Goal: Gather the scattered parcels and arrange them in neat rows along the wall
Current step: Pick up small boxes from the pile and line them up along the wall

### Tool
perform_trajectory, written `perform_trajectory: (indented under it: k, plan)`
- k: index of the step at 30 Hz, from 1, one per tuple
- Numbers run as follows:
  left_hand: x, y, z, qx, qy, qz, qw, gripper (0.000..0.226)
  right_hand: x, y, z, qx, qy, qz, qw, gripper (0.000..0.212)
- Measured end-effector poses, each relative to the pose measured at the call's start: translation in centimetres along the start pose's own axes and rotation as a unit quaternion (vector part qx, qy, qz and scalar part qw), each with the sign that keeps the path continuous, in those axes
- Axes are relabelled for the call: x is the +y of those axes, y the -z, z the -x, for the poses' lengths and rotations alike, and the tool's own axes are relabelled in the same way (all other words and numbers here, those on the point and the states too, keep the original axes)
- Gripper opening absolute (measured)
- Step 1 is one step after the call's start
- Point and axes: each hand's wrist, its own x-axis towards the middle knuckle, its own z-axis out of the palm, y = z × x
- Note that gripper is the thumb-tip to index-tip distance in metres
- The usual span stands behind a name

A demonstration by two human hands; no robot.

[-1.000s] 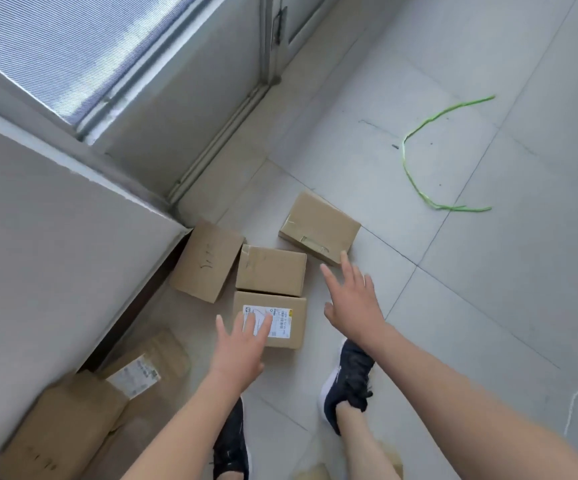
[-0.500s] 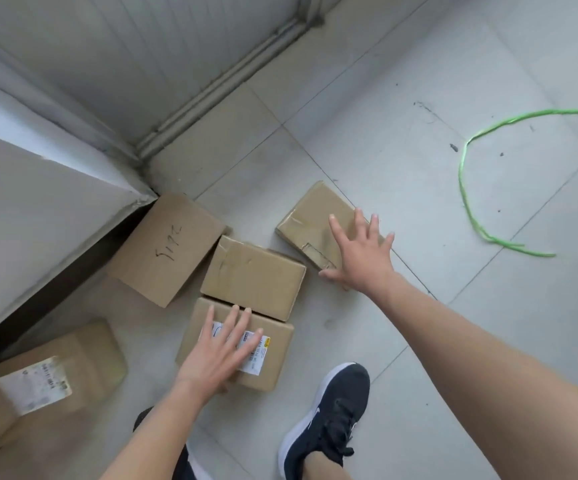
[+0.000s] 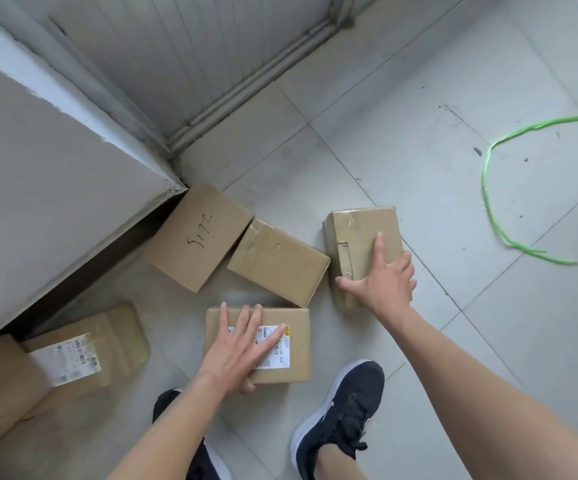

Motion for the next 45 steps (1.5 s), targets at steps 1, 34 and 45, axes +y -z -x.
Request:
perform_trajectory:
  k: [1,34,45]
  plan:
    - [0.2,0.2,1.3,0.000,0.022,0.025,0.999,0.136,0.2,0.4,1.5,0.012,-0.007,-0.028,1.000,0.125]
    - [6.5,1.1,53.1,0.185,0.764,0.499,0.365,0.127,-19.4,7.2,59.3,0.030,0.429,0.098,0.897,0.117]
    - [17.4,-17.2,76.8,0.194,0.772,0.531,0.290,0.127,-16.4,-4.5,87.6,0.045,0.510,0.140,0.848,0.120]
